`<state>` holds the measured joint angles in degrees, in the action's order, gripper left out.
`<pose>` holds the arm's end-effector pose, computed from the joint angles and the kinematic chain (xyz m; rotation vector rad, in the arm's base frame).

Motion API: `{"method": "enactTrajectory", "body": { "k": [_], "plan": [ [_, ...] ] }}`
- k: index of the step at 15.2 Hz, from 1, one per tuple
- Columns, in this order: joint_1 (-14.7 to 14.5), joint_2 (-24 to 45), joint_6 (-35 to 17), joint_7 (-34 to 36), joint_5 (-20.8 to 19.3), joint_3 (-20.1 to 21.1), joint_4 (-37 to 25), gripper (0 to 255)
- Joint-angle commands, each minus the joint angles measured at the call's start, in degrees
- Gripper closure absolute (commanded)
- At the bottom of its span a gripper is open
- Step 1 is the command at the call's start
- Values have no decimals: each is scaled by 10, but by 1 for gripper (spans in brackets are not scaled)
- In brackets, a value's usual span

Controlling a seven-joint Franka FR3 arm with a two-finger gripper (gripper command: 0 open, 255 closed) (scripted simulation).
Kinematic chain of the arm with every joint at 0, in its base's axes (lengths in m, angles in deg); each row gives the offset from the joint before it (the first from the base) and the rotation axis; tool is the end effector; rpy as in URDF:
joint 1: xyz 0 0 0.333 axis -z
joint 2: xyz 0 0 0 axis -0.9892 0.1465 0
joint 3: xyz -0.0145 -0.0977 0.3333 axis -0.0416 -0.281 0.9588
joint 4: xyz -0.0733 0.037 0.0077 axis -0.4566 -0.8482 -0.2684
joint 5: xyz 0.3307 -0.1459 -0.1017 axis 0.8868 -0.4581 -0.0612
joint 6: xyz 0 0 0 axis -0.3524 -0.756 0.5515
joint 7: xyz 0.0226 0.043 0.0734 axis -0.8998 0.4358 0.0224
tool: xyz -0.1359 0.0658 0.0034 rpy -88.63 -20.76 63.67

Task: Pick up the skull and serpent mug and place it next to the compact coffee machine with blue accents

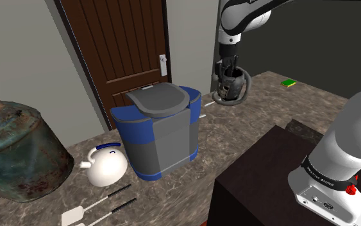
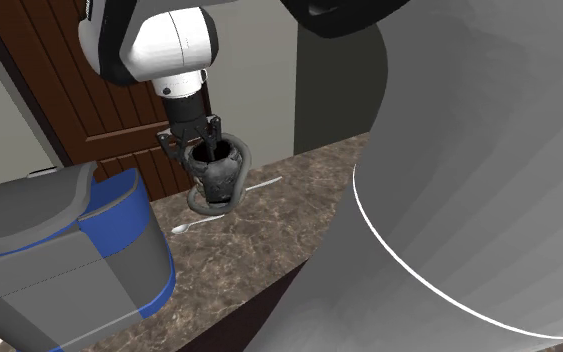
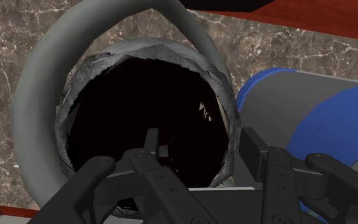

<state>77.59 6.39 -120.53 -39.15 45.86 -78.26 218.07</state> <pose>0.4606 -0.0336 0.4242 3.1151 0.0472 -0.0584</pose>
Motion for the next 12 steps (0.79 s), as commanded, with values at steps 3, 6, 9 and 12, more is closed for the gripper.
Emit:
{"method": "enactTrajectory", "body": {
  "k": [3,6,9,12],
  "plan": [
    [0,13,-33,-1,1,-1,18,255],
    [1,24,-57,-1,1,-2,31,255],
    [1,37,-81,-1,2,-3,43,255],
    [1,50,-105,-2,3,-3,53,255]
  ]
}}
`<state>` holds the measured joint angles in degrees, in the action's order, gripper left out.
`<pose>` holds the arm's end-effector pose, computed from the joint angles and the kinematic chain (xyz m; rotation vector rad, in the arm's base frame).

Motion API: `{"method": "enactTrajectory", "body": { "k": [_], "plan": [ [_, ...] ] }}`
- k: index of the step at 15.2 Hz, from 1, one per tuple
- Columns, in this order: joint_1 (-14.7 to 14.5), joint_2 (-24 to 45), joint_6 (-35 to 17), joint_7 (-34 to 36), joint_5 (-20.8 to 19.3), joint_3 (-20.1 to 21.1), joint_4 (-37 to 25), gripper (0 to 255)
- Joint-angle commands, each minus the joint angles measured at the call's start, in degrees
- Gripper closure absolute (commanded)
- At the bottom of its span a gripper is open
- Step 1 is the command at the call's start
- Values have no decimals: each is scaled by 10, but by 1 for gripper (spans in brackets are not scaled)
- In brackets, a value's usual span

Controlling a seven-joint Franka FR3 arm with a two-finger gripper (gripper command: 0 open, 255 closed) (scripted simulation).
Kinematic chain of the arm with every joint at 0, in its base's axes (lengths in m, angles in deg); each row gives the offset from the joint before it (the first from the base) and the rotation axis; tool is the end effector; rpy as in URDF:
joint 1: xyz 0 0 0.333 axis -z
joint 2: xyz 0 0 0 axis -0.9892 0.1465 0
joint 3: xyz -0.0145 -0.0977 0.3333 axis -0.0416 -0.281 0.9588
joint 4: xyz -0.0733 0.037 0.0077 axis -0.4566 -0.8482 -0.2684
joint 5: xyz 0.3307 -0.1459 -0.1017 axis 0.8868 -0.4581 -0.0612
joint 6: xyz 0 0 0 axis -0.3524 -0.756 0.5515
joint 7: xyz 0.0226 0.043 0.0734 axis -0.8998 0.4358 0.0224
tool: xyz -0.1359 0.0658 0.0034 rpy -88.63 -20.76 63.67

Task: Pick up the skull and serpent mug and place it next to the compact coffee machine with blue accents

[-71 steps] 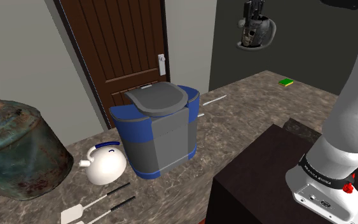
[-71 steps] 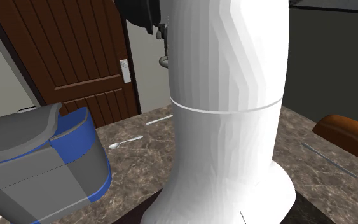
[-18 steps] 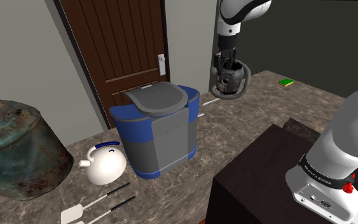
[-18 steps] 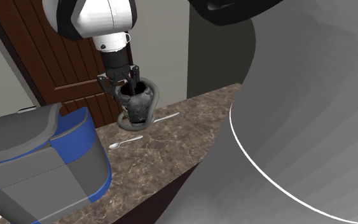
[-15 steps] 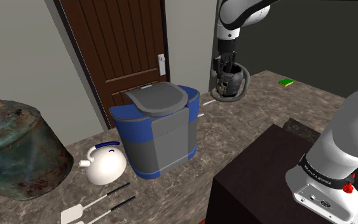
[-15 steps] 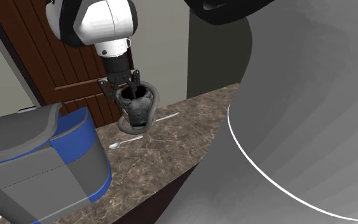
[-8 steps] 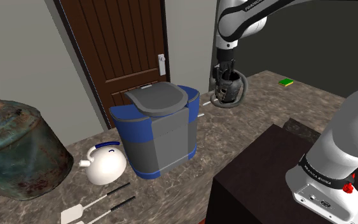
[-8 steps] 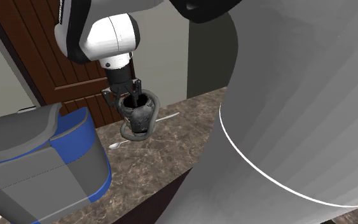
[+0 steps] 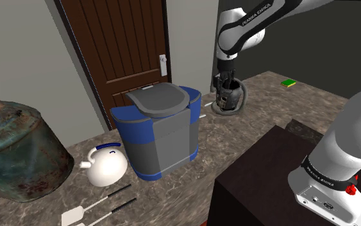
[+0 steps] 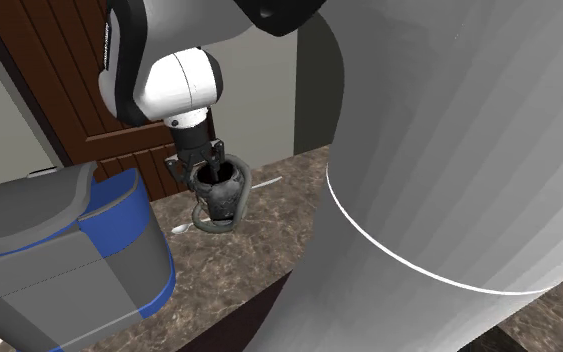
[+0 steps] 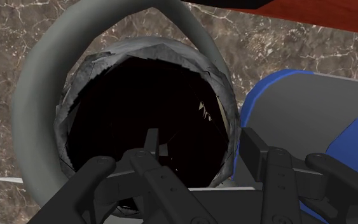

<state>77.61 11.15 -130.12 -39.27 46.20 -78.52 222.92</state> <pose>0.4664 -0.0333 0.3632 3.1151 0.0470 -0.0584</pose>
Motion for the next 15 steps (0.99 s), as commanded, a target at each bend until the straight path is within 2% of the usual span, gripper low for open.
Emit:
{"method": "enactTrajectory", "body": {
  "k": [1,15],
  "plan": [
    [0,7,-17,-1,0,-1,8,255],
    [1,86,-129,-7,11,-2,42,255]
  ]
}}
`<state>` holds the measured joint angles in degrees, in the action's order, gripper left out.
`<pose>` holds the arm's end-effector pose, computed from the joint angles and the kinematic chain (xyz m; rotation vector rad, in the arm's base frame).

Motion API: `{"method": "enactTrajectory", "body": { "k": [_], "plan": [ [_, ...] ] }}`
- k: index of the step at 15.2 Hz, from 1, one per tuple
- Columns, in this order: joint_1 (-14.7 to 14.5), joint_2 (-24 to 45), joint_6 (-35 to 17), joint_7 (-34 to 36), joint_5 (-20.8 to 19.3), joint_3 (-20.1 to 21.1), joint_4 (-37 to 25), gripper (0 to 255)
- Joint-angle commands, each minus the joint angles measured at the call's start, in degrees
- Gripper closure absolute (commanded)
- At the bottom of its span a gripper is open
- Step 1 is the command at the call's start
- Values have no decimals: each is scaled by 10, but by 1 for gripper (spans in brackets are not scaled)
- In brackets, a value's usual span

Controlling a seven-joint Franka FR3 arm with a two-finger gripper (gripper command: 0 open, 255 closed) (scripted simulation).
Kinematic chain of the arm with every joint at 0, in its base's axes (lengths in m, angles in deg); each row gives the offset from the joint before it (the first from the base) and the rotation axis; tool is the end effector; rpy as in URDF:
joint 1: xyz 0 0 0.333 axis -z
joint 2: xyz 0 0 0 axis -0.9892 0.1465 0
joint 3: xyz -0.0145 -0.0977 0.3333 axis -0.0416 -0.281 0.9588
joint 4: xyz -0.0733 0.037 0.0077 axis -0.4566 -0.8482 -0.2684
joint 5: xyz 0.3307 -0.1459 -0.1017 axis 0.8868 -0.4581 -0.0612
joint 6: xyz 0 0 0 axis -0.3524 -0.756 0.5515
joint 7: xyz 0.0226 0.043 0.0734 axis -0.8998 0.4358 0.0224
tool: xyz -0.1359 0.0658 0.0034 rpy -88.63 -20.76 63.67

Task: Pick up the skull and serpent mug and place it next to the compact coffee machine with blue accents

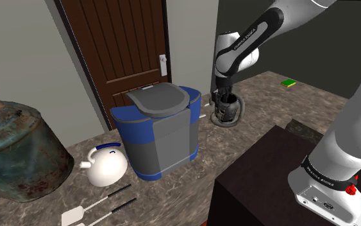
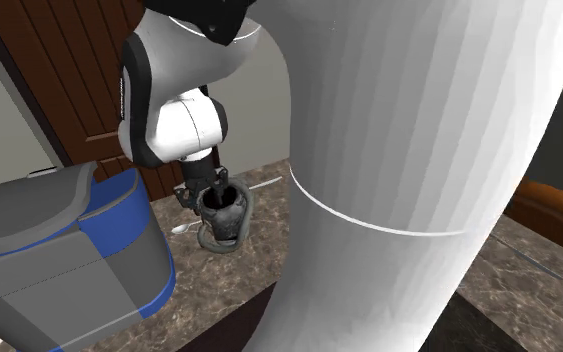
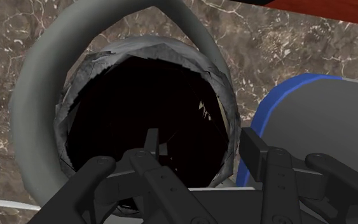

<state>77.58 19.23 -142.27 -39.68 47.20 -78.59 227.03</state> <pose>0.4723 -0.0317 0.2863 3.1152 0.0469 -0.0581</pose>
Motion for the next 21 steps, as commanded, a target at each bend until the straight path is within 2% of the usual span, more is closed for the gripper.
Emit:
{"method": "enactTrajectory", "body": {
  "k": [1,21],
  "plan": [
    [1,12,-16,-3,2,-1,2,255],
    [10,163,-166,-22,32,12,2,255]
  ]
}}
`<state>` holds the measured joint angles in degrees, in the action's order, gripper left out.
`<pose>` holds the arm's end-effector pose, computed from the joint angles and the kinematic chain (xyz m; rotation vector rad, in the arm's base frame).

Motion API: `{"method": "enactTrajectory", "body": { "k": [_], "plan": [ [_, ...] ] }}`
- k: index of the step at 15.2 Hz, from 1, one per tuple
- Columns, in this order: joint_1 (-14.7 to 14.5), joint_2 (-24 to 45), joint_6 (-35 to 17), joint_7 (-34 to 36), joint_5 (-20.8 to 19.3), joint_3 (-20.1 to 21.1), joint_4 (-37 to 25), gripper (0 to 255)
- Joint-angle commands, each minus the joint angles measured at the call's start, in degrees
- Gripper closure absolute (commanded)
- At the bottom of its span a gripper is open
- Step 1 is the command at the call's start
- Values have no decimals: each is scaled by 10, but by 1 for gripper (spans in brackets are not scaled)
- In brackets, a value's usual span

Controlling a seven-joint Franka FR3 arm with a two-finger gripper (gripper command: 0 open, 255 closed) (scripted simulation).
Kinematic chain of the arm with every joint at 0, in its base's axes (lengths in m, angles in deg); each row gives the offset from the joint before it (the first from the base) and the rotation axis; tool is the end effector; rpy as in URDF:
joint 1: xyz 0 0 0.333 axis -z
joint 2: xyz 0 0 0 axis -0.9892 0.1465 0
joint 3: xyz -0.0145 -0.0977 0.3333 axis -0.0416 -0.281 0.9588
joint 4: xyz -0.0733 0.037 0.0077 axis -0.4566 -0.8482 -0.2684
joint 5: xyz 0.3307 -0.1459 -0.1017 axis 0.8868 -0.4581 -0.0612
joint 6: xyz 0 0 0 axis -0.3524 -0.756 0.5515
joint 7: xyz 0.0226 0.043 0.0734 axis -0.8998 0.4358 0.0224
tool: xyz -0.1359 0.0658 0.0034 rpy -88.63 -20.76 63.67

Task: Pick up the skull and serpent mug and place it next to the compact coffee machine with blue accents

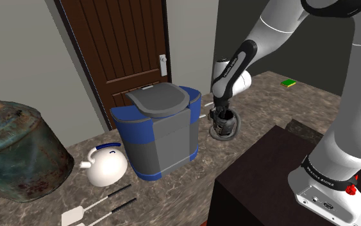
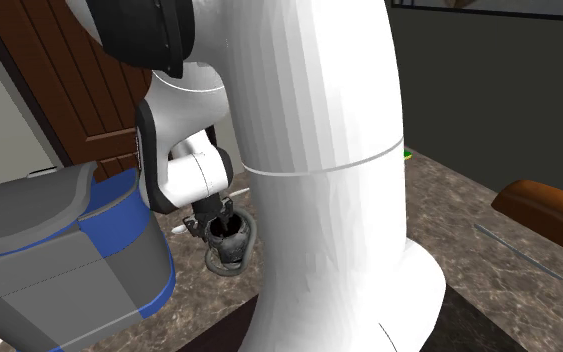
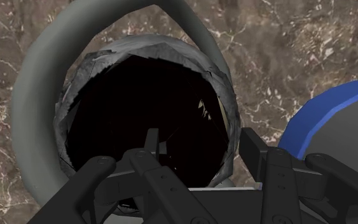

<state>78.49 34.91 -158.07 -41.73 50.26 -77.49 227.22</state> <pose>0.4858 -0.0329 0.1767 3.1150 0.0472 -0.0576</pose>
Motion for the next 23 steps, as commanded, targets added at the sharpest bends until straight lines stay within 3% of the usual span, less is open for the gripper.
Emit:
{"method": "enactTrajectory", "body": {
  "k": [1,10,11,16,20,23],
  "plan": [
    [2,15,-15,-2,3,2,-1,255],
    [4,31,-28,-4,6,5,-5,255],
    [4,32,-28,-4,6,5,-5,0],
    [4,31,-28,-4,6,5,-5,0],
    [-6,-45,40,7,-9,-6,3,0],
    [-5,-45,40,7,-9,-6,3,0]
  ]
}}
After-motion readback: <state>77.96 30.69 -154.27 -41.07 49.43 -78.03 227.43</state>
